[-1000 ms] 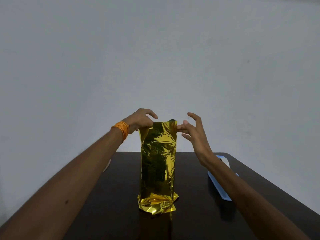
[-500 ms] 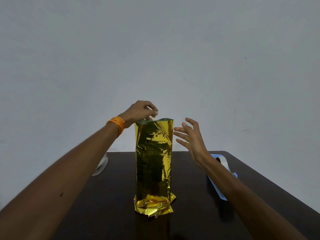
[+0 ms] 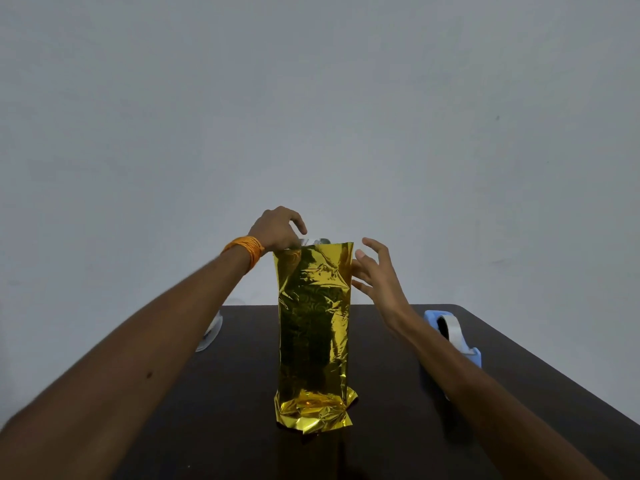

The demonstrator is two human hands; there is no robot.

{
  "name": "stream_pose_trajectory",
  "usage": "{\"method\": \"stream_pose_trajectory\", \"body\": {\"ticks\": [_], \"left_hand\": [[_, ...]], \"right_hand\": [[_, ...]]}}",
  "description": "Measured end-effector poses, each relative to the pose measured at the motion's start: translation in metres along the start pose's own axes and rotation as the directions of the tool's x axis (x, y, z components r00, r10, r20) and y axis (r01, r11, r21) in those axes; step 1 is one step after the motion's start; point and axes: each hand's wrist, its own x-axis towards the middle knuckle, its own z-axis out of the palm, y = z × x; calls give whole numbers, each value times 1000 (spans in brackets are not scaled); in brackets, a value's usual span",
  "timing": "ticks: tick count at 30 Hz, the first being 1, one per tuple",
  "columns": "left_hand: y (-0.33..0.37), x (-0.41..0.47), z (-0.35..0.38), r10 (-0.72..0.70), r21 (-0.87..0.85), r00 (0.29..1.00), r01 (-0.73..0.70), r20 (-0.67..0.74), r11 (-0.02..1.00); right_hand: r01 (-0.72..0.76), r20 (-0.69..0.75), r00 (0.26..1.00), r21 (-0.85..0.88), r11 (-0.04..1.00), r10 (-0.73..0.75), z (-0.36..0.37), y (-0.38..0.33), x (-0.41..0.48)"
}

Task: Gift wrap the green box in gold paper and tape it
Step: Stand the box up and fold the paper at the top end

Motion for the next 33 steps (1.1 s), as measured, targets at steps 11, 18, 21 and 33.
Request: {"method": "stream_pose_trajectory", "body": {"ticks": [11, 18, 21, 33], "left_hand": [[-2, -23, -2, -13, -382, 994, -30, -110, 924], [5, -51, -11, -53, -312, 965, 135, 258, 940], [8, -59, -5, -58, -274, 946, 150, 318, 950], [-5, -78, 1, -62, -320, 974, 131, 218, 938]], "right_hand": [[32, 96, 995, -97, 995, -23, 12, 3, 0], [50, 135, 990, -187, 981, -24, 20, -5, -3], [51, 168, 986, -244, 968, -9, 22, -5, -5], [25, -16, 999, -241, 970, -30, 8, -7, 3]]}}
